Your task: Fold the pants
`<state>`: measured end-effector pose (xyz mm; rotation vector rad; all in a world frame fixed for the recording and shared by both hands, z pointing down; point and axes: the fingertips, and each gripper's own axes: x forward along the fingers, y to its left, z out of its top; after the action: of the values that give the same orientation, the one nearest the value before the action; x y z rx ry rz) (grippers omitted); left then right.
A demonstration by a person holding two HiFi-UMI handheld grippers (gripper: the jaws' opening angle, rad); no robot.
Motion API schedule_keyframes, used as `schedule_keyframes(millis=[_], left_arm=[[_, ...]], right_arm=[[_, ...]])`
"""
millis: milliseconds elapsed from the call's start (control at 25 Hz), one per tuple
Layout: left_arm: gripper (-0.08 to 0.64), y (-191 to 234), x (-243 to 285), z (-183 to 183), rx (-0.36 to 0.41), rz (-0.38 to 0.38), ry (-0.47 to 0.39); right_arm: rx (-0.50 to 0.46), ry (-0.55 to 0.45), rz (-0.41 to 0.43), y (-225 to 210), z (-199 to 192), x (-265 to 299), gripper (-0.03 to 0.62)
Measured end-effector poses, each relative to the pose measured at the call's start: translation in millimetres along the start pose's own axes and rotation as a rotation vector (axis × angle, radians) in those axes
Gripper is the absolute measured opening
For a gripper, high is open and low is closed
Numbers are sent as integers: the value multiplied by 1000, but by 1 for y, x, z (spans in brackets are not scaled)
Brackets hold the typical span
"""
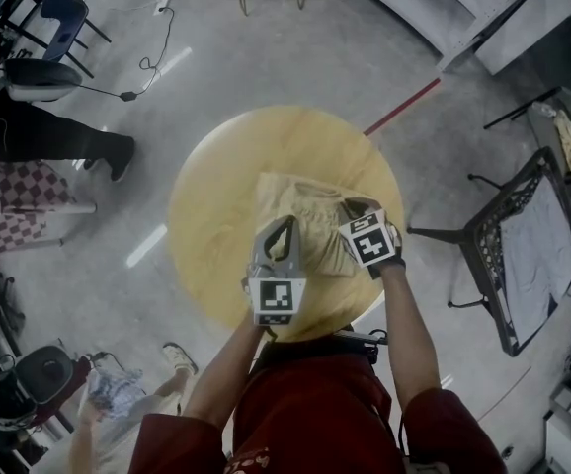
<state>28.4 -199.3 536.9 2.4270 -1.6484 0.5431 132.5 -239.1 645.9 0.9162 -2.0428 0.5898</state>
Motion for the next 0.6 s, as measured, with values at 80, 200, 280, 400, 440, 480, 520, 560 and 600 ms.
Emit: schedule_keyframes(millis=[80, 200, 280, 400, 440, 480, 520, 560, 600], left_arm=[[8, 1, 0, -1, 2, 3, 3], [8, 3, -2, -2, 4, 8, 7], [8, 3, -3, -3, 5, 10, 9], [8, 1, -6, -1, 3, 11, 3], [8, 1, -7, -1, 4, 10, 1], [8, 1, -8, 0, 5, 8, -1], [8, 2, -9, 0, 4, 7, -3], [8, 3, -10, 1, 3, 8, -7], [8, 4, -12, 3, 0, 11, -10]], right_arm=[[15, 1, -4, 0, -1, 1, 35], [20, -4, -17, 1, -1, 2, 38], [17, -6, -26, 0, -1, 1, 42], [33, -7, -30, -1, -2, -2, 52], [36, -11, -32, -2, -1, -4, 55], [37, -18, -36, -1, 1, -6, 60], [37, -29, -42, 0, 3, -9, 60], [39, -44, -50, 1, 5, -12, 61], [43, -61, -58, 1, 8, -16, 63]])
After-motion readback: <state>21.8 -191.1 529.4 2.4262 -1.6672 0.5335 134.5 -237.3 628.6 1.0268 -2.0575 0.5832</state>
